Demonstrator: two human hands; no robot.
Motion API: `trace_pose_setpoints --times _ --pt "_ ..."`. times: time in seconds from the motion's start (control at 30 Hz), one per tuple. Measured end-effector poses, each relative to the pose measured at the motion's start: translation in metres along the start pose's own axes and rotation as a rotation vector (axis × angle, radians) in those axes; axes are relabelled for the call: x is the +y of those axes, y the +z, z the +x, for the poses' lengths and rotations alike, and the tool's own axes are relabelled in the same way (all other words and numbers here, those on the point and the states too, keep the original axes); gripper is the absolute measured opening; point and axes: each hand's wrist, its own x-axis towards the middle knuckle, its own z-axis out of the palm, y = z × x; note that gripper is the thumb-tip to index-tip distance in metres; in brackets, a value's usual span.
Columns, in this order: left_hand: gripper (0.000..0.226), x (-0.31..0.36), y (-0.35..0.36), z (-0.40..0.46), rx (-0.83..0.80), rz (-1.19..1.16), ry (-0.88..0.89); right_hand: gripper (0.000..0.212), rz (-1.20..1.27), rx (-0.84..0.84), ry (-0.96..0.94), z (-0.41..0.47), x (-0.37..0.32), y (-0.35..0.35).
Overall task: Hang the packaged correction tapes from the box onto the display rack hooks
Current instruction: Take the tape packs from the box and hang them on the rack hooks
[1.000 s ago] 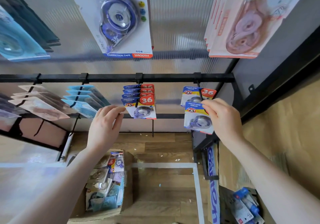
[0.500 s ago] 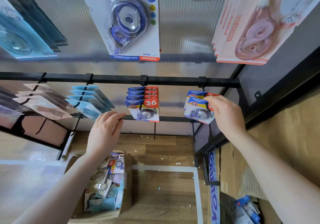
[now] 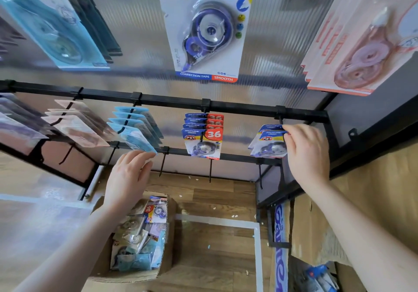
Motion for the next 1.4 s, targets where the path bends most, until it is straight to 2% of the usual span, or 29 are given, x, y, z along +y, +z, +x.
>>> trace_pose_setpoints --times 0.17,0.4,0.87,0.93,1.0,1.1,1.17,1.3,1.4 --pt "0.033 -0.016 -0.002 -0.012 -0.020 -0.003 -0.035 0.040 -0.002 -0.013 -0.055 -0.027 -0.021 0.004" --pt "0.039 -0.058 -0.005 -0.042 -0.054 -0.060 -0.039 0.041 -0.031 -0.114 -0.075 -0.067 -0.085 0.020" --pt "0.039 -0.224 -0.054 -0.118 -0.112 -0.082 -0.176 0.041 0.028 -0.263 -0.112 -0.141 -0.278 0.117" --pt "0.041 -0.242 -0.054 -0.133 -0.120 -0.066 -0.217 0.038 0.033 -0.308 -0.144 -0.153 -0.296 0.136" --pt "0.038 -0.255 -0.050 -0.147 -0.128 -0.055 -0.249 0.024 0.034 -0.337 -0.166 -0.166 -0.304 0.156" --pt "0.029 -0.271 -0.029 -0.170 -0.139 -0.039 -0.276 0.024 0.043 -0.414 -0.202 -0.184 -0.307 0.191" --pt "0.033 -0.286 -0.004 -0.188 -0.144 -0.030 -0.293 0.021 0.055 -0.420 -0.247 -0.195 -0.305 0.221" --pt "0.041 -0.320 0.077 -0.222 -0.225 -0.061 -0.302 0.023 0.121 -0.446 -0.276 -0.223 -0.287 0.298" --pt "0.032 -0.351 0.147 -0.245 -0.276 -0.035 -0.279 0.026 0.133 -0.475 -0.294 -0.249 -0.272 0.363"
